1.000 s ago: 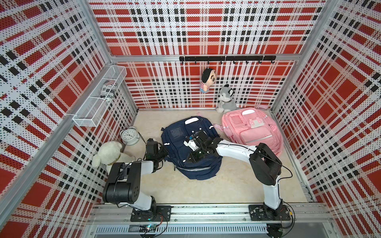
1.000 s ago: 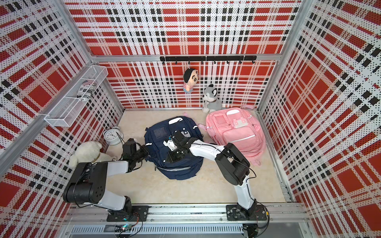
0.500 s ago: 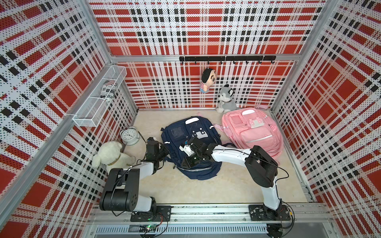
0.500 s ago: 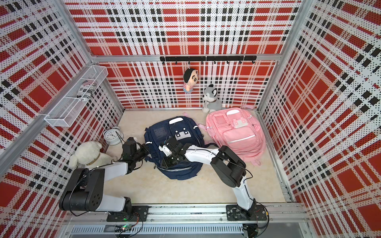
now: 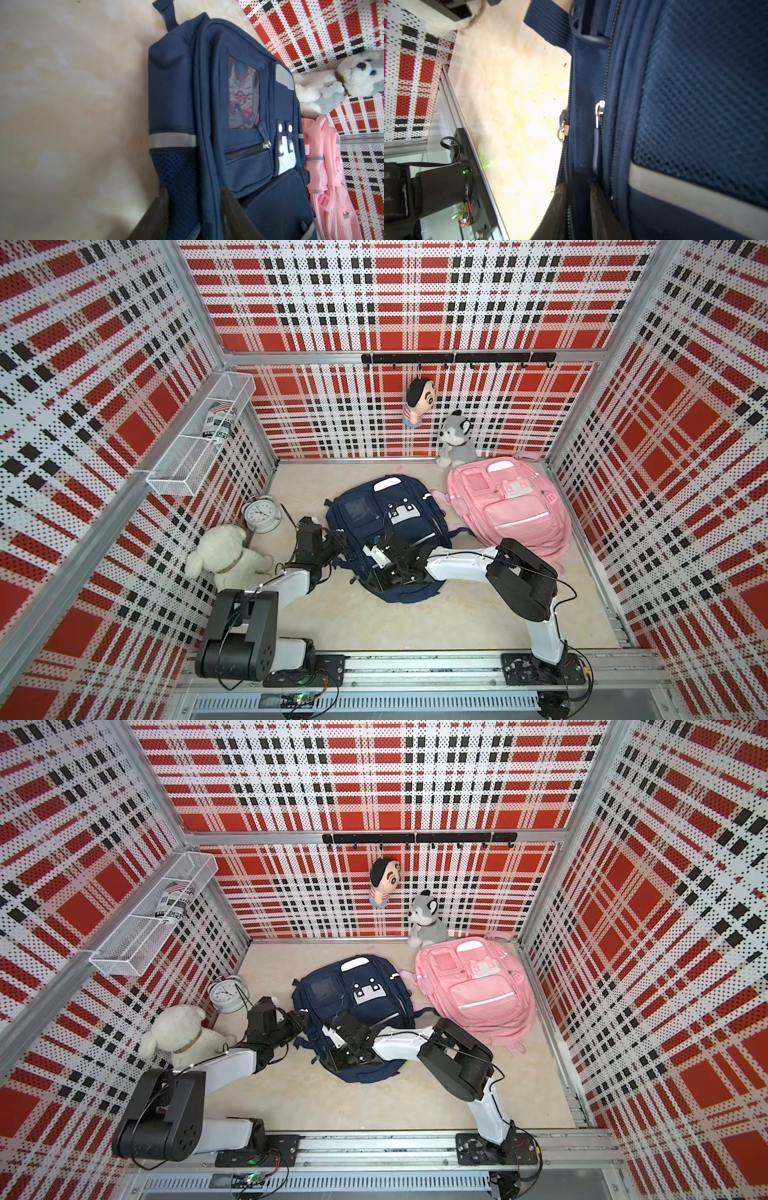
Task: Zip up the backpack
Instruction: Zip the zipper on the backpack.
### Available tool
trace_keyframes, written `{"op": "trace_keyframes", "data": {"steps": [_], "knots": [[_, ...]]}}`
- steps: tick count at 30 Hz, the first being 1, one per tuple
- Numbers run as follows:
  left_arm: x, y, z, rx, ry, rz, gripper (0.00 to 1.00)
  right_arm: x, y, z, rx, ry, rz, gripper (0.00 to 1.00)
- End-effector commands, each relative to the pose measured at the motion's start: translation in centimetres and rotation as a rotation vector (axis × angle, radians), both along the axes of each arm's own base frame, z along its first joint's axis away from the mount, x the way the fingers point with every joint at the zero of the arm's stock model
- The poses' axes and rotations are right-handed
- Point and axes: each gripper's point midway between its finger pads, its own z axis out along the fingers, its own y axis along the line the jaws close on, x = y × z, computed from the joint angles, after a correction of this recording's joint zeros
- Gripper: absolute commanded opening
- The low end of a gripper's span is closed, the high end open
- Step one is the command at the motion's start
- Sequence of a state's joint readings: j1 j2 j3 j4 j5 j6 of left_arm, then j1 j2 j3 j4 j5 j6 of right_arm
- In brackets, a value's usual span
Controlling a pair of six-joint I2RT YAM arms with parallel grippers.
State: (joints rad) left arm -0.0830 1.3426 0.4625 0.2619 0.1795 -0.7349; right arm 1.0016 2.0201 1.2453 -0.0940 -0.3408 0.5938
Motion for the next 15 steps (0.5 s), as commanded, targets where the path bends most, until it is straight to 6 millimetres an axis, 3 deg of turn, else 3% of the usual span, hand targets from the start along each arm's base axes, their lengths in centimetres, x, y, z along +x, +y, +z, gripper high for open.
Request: {"op": "trace_keyframes", "data": {"steps": [1, 7, 15], "knots": [[0.3, -2.3, 1.8, -0.021, -0.022, -0.086, 0.43, 0.0, -1.4, -1.5, -0.041, -0.015, -0.055, 0.25], [-0.6, -5.5, 0.9, -0.071, 0.024, -0.177, 0.40, -0.8, -1.1, -2.1, -0.009, -0.020, -0.063, 0.29], [-1.7, -6.5, -2.3, -0.074, 0.118, -0.198, 0.36, -1.5, -1.2, -3.3, 0.003, -0.030, -0.094, 0.30]]}}
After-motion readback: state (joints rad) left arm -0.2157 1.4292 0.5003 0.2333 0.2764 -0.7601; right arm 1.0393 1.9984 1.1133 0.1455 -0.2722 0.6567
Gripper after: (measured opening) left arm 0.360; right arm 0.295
